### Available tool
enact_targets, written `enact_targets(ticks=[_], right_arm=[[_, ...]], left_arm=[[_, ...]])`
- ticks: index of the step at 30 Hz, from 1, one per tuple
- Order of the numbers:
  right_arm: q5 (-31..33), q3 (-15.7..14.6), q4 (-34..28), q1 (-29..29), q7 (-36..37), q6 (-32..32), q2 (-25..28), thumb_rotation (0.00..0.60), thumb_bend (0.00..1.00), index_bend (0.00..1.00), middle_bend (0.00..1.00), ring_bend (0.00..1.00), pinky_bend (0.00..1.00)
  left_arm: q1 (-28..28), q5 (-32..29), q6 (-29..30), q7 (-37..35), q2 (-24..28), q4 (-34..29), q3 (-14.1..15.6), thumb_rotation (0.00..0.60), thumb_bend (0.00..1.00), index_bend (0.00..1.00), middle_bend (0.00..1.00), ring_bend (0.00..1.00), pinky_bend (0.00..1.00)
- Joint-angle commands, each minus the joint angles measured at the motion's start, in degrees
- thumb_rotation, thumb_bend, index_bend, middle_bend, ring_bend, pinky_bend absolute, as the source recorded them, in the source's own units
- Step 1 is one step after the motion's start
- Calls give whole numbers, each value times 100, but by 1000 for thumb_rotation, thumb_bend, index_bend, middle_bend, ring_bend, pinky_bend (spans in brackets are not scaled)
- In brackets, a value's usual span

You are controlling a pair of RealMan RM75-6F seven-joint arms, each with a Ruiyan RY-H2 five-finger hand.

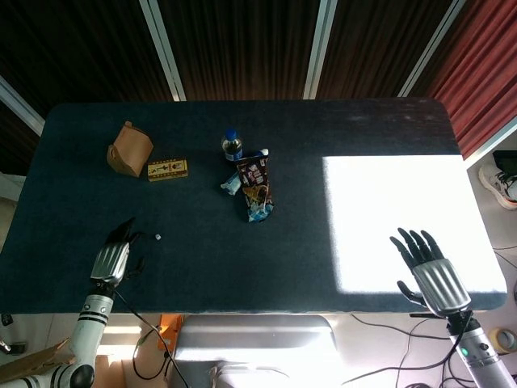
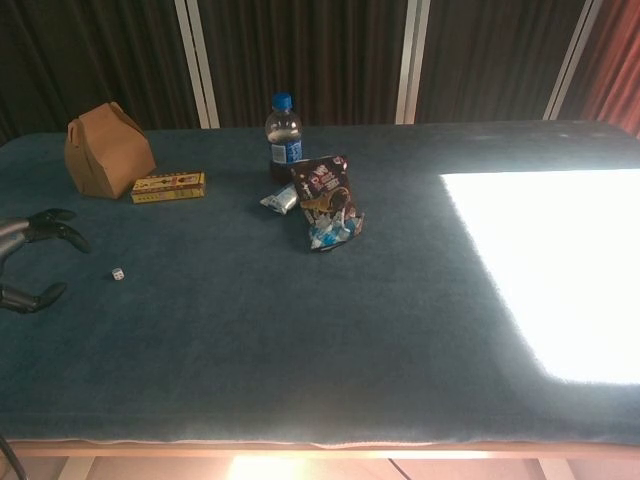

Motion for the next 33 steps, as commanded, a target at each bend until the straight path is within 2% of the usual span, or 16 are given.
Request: enact_targets(ticks=[1, 9, 18, 33], right_arm=[[33, 40, 12, -13, -37, -35, -23, 600, 236, 0, 0, 0, 0], [64, 97, -1, -60, -46, -101, -10, 600, 236, 0, 0, 0, 0], [96, 146, 16, -70, -14, -239, -29, 600, 236, 0, 0, 0, 0], [23, 164, 64, -126, 120, -266, 15, 600, 236, 0, 0, 0, 0]], left_arm=[[-105, -127, -87, 197, -234, 275, -58, 600, 473, 321, 0, 0, 132], [-200, -204, -179, 308, -445, 496, -133, 600, 472, 321, 0, 0, 132], [-328, -437, -245, 748, -700, 601, -181, 600, 472, 321, 0, 0, 132], [-382, -636, -356, 922, -807, 781, -206, 600, 470, 321, 0, 0, 132]])
